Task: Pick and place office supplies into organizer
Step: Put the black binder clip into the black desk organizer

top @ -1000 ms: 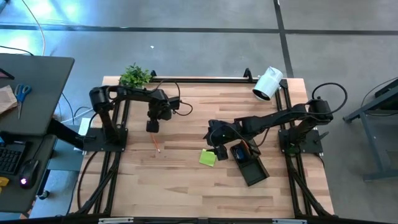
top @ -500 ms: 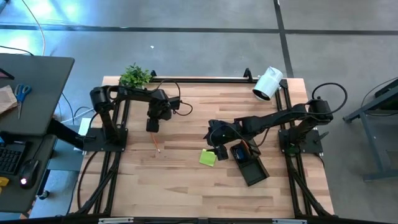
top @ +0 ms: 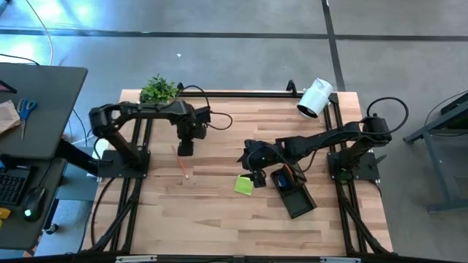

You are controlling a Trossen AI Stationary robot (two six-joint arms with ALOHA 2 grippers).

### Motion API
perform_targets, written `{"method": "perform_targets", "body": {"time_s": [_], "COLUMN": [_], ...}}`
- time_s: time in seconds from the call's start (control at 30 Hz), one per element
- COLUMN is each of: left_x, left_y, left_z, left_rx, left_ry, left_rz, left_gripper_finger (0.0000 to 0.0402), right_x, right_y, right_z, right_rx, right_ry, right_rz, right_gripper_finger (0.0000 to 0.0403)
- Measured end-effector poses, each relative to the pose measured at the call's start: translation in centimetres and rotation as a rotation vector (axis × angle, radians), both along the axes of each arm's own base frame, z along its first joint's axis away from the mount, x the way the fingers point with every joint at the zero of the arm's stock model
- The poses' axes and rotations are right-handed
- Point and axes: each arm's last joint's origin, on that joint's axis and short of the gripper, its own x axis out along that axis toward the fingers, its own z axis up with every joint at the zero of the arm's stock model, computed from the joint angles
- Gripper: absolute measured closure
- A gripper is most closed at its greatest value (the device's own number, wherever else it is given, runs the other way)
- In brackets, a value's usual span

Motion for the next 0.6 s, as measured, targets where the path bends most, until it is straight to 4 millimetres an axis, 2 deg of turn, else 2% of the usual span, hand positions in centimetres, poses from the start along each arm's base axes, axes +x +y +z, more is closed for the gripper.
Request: {"method": "perform_targets", "body": {"time_s": [0.13,0.27,0.47,0.6], "left_x": [1.3,2.9,4.8,5.8], "left_y": [-1.5,-3.2,-5.9,-7.0], "left_z": [2.4,4.4,6.1,7.0], "left_rx": [-0.081,-0.200,-0.291,-0.308], "left_ry": [-0.180,-0.322,-0.409,-0.462], "left_rz": [-0.028,-0.062,-0.157,-0.193], "left_gripper_finger": [0.0272,0.0284,0.0264,0.0256], "right_x": [0.7,1.3,1.6,1.6], "right_y": [0.1,0.5,1.6,2.3], "right_z": [0.9,1.9,2.8,3.1], "right_rx": [-0.022,-0.129,-0.308,-0.375], "right_ry": [-0.118,-0.257,-0.396,-0.437], "right_rz": [0.028,0.119,0.261,0.318], "right_gripper_finger": [0.0133,0.0133,0.0133,0.0138]}}
